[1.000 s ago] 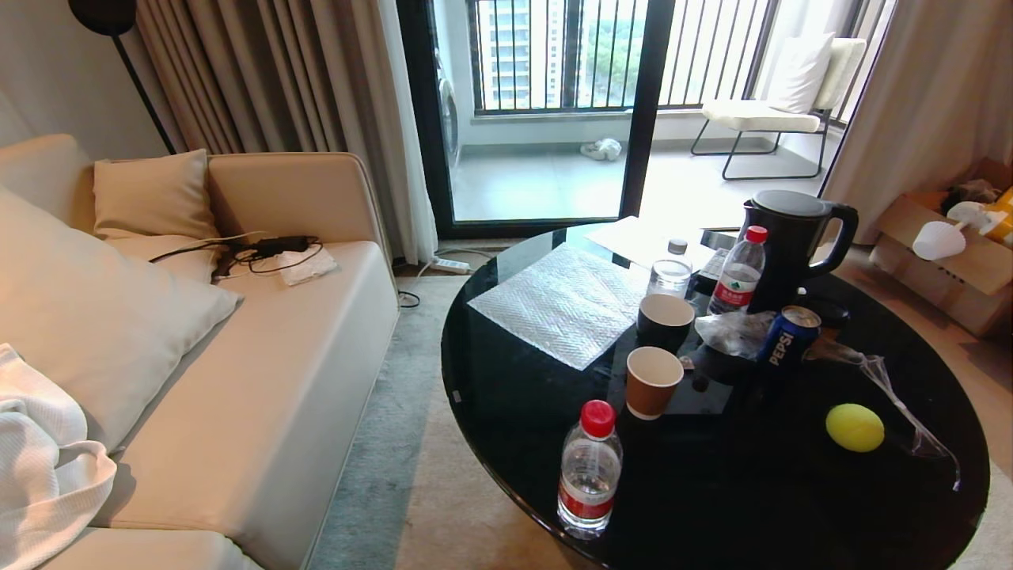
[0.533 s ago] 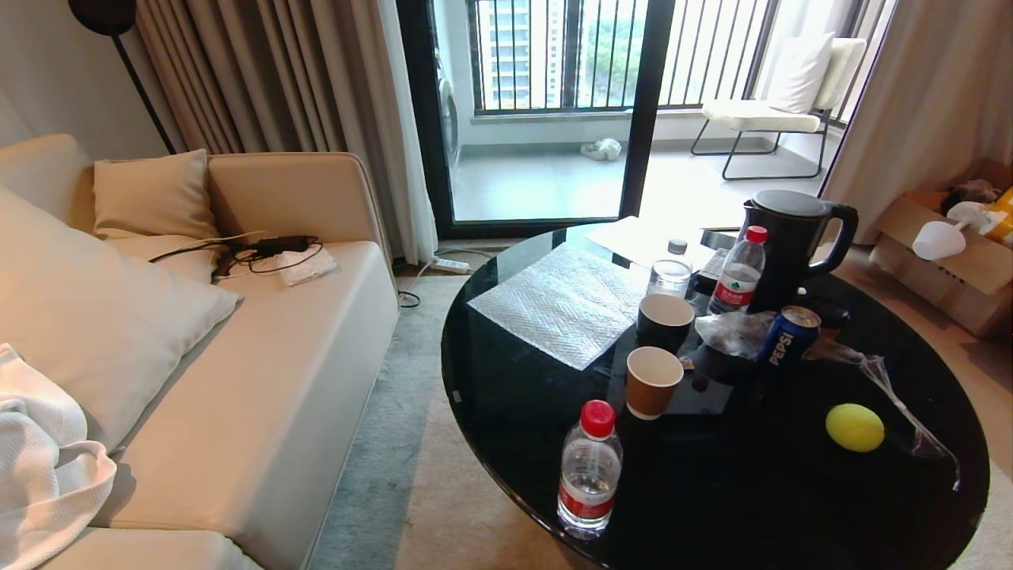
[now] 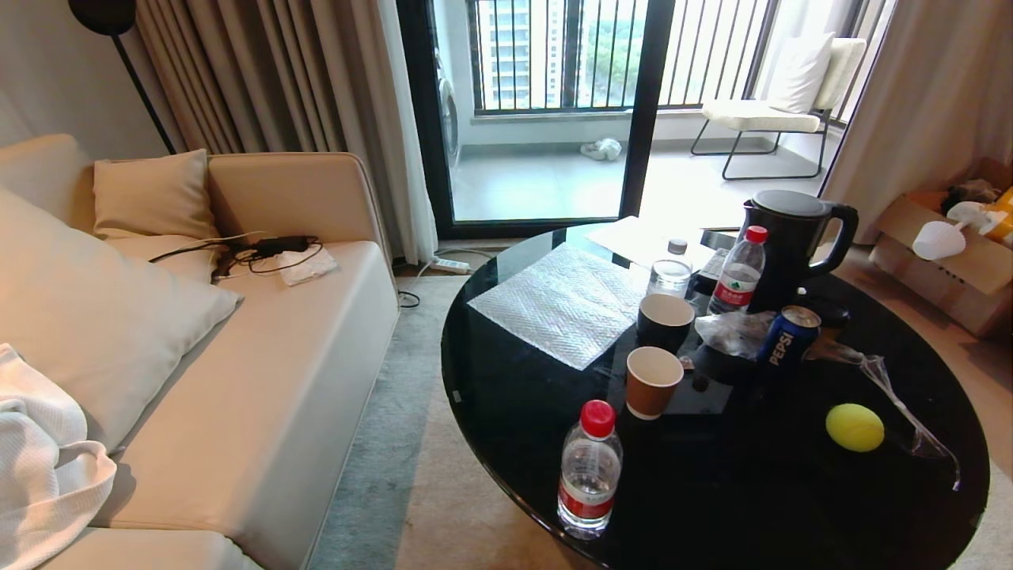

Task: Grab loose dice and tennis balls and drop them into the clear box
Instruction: Put the toys in the box

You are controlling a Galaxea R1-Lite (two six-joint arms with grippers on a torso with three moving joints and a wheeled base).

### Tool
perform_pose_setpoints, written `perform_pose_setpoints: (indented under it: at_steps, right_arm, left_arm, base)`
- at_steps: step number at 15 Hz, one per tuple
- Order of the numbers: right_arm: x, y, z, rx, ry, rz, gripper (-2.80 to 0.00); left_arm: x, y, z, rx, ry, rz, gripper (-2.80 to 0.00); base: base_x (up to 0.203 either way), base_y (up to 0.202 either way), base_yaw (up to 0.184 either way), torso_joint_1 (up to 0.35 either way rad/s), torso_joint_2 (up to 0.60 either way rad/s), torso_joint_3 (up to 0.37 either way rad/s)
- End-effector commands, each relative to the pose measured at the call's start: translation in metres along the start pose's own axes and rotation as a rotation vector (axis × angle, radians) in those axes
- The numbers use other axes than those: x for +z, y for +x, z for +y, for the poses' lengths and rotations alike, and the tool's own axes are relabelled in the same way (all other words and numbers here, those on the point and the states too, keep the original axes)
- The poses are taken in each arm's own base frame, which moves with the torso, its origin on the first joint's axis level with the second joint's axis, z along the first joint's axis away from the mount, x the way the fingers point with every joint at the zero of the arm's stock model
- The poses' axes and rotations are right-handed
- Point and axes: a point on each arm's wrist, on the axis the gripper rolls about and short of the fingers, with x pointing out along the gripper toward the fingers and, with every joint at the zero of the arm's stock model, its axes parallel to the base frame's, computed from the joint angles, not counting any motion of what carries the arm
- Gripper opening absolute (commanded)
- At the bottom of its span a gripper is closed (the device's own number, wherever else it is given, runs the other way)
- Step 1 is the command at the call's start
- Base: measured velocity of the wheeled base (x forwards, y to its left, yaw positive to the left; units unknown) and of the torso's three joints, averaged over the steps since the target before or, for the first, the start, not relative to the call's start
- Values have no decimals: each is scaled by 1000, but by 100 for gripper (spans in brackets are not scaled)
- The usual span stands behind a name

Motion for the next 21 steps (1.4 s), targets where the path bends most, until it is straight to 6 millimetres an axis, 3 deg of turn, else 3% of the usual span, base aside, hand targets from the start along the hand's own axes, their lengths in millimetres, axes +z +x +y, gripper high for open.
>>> perform_pose_setpoints:
  at_steps: [1, 21]
  right_arm:
    - [0, 0, 0, 1, -1, 1, -280]
    - [0, 0, 0, 1, 0, 1, -280]
  left_arm:
    - [0, 0, 0, 0, -1, 2, -280]
    - [0, 0, 0, 0, 1, 2, -280]
  base:
    - [0, 0, 0, 0, 0, 0]
    - [0, 0, 0, 0, 0, 0]
